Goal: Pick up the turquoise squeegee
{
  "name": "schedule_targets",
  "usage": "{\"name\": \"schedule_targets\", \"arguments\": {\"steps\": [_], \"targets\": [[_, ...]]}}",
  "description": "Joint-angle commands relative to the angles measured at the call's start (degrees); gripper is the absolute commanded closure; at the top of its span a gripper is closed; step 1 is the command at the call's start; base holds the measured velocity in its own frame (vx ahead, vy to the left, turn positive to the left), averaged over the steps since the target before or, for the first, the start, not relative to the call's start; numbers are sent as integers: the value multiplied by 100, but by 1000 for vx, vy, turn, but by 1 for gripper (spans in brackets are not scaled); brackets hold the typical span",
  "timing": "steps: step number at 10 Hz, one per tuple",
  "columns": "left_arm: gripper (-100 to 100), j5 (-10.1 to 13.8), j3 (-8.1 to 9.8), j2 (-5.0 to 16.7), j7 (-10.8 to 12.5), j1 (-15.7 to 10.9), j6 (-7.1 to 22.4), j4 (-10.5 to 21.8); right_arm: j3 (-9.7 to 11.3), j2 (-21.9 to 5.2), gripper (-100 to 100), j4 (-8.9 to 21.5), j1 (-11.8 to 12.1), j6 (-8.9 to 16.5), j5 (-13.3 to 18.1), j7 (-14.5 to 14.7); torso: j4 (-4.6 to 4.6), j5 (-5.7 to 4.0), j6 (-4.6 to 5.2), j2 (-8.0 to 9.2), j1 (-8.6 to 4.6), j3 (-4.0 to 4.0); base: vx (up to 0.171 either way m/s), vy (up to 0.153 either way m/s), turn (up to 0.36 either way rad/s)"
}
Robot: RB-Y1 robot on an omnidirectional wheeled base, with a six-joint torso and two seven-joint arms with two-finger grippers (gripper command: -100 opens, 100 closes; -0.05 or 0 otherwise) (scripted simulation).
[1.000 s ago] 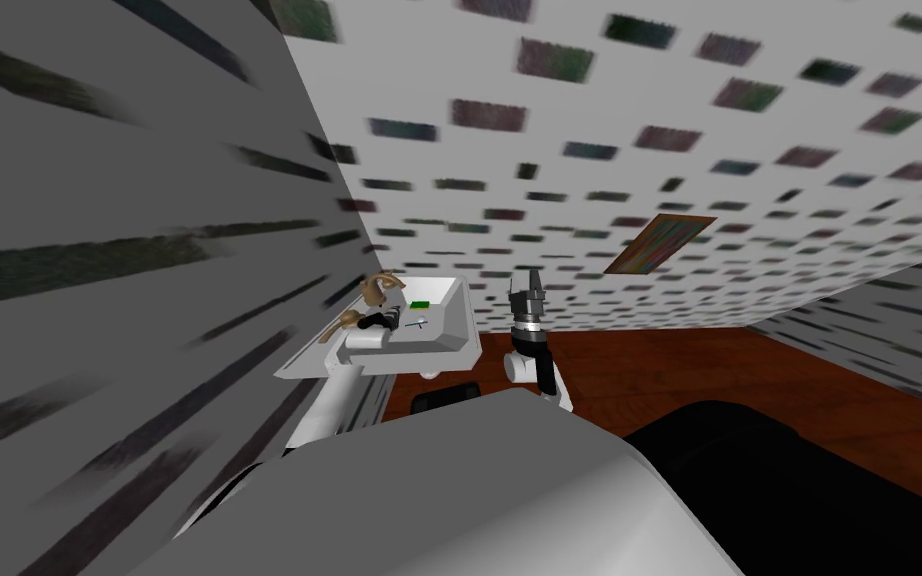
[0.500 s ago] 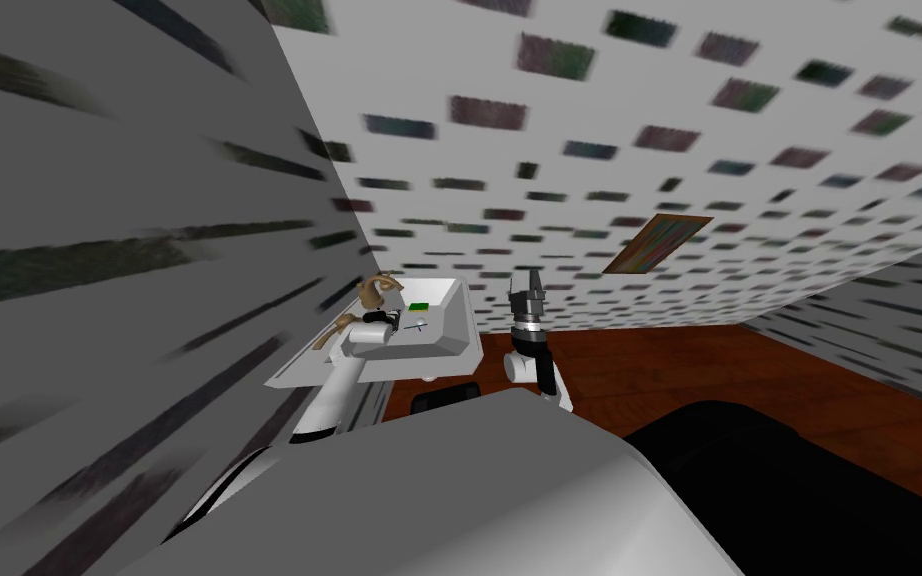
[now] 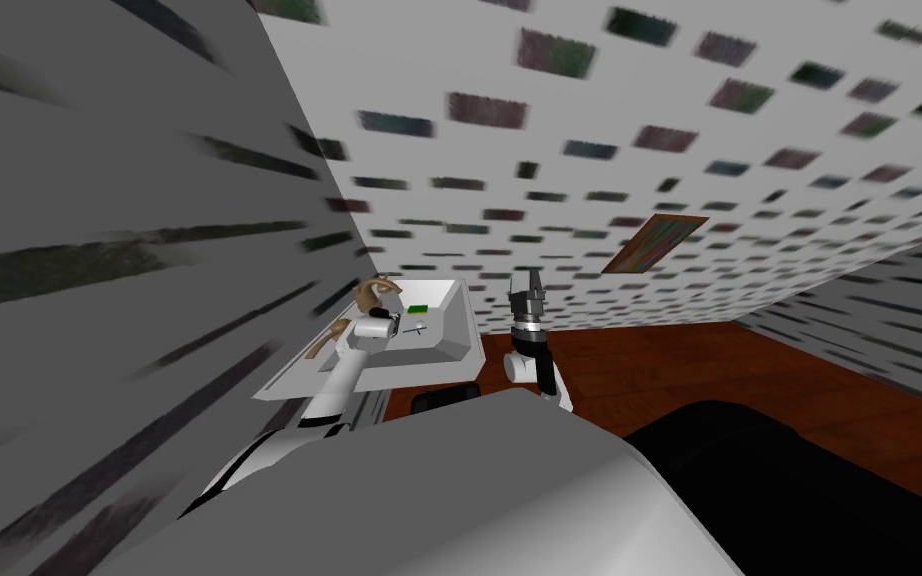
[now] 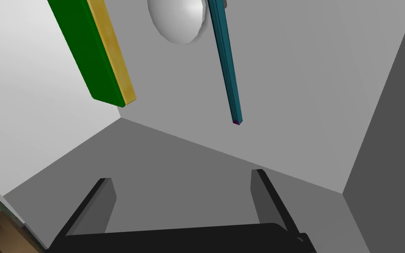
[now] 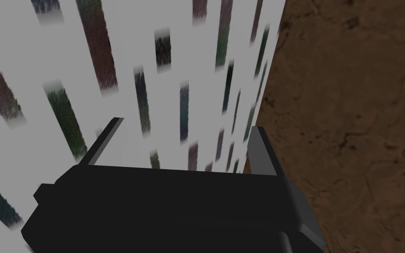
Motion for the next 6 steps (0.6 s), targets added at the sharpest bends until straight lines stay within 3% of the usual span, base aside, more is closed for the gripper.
{"name": "schedule_targets", "arguments": {"steps": [1, 4, 5, 6], "targets": [[-100, -35, -4, 0, 30, -193, 286, 254, 0, 0, 0, 0, 0, 0, 0, 0, 0, 0, 0, 0, 0, 0, 50, 21, -46], [-100, -72, -10, -15, 56, -348, 761, 452, 0, 0, 0, 0, 0, 0, 0, 0, 0, 1, 0, 0, 4, 0, 38, 21, -31], [-100, -72, -10, -15, 56, -348, 783, 452, 0, 0, 0, 0, 0, 0, 0, 0, 0, 1, -1, 3, 3, 2, 12, 6, 4], [-100, -108, -14, -41, 80, -495, 1013, 642, 0, 0, 0, 0, 0, 0, 0, 0, 2, 0, -1, 10, -2, 6, 33, 9, -41]]}}
